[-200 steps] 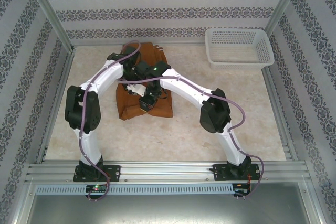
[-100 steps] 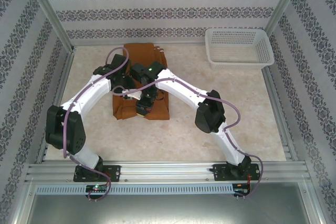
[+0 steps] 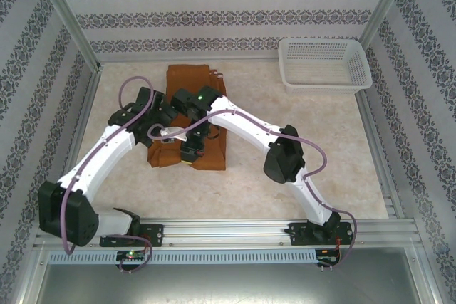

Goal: Roll up the long pants

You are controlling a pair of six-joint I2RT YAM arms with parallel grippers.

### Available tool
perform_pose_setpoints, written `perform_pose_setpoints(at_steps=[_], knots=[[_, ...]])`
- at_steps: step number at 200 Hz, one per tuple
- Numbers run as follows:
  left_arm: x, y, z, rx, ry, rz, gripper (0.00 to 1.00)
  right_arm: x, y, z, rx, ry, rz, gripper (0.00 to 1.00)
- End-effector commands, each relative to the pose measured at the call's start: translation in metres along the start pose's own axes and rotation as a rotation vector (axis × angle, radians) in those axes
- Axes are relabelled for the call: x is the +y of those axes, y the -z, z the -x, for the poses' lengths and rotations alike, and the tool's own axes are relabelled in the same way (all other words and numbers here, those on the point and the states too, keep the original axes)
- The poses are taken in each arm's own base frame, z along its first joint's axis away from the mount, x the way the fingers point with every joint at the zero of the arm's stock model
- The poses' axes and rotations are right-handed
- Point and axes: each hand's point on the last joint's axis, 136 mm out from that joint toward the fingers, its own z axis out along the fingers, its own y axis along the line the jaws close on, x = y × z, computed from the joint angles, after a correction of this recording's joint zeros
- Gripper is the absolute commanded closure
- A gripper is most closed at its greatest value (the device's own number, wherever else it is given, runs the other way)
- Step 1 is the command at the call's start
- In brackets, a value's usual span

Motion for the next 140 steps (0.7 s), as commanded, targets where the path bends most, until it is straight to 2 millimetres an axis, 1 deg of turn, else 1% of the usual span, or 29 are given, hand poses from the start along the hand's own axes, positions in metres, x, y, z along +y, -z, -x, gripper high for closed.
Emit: perform_pose_setpoints(at_steps=[1, 9, 17, 26, 37, 50, 61, 76, 92, 104, 116, 122, 132, 140], knots=[[0.062, 0.095, 0.003, -0.003, -0.136, 0.192, 0.00, -0.135, 0.017, -0.048, -0.012, -0.433, -0.284, 1.00], [0.064, 0.105, 0.022, -0.054, -0.140, 0.215, 0.00, -0.135, 0.015, -0.047, -0.018, -0.436, -0.280, 1.00], [0.063, 0.111, 0.034, -0.072, -0.138, 0.218, 0.01, -0.136, 0.015, -0.046, -0.026, -0.440, -0.279, 1.00], [0.057, 0.114, 0.042, -0.092, -0.156, 0.210, 0.02, -0.136, 0.014, -0.045, -0.031, -0.442, -0.276, 1.00], [0.051, 0.110, 0.048, -0.110, -0.175, 0.215, 0.02, -0.135, 0.014, -0.044, -0.035, -0.445, -0.275, 1.00], [0.047, 0.096, 0.049, -0.102, -0.187, 0.238, 0.01, -0.132, 0.013, -0.042, -0.036, -0.441, -0.274, 1.00], [0.044, 0.079, 0.046, -0.070, -0.190, 0.254, 0.01, -0.130, 0.012, -0.042, -0.038, -0.440, -0.276, 1.00], [0.039, 0.055, 0.036, -0.020, -0.183, 0.249, 0.06, -0.127, 0.011, -0.043, -0.030, -0.440, -0.278, 1.00], [0.034, 0.039, 0.027, 0.019, -0.169, 0.209, 0.20, -0.124, 0.010, -0.046, -0.020, -0.440, -0.278, 1.00], [0.032, 0.036, 0.021, 0.043, -0.155, 0.186, 0.34, -0.122, 0.010, -0.047, -0.012, -0.437, -0.282, 1.00], [0.030, 0.033, 0.015, 0.064, -0.143, 0.167, 0.53, -0.122, 0.011, -0.047, -0.012, -0.437, -0.286, 1.00], [0.030, 0.032, 0.013, 0.072, -0.139, 0.158, 0.60, -0.122, 0.011, -0.046, -0.016, -0.435, -0.287, 1.00], [0.031, 0.030, 0.010, 0.081, -0.137, 0.149, 0.67, -0.122, 0.011, -0.044, -0.022, -0.435, -0.284, 1.00], [0.033, 0.029, 0.008, 0.086, -0.138, 0.159, 0.68, -0.120, 0.010, -0.041, -0.030, -0.436, -0.276, 1.00]])
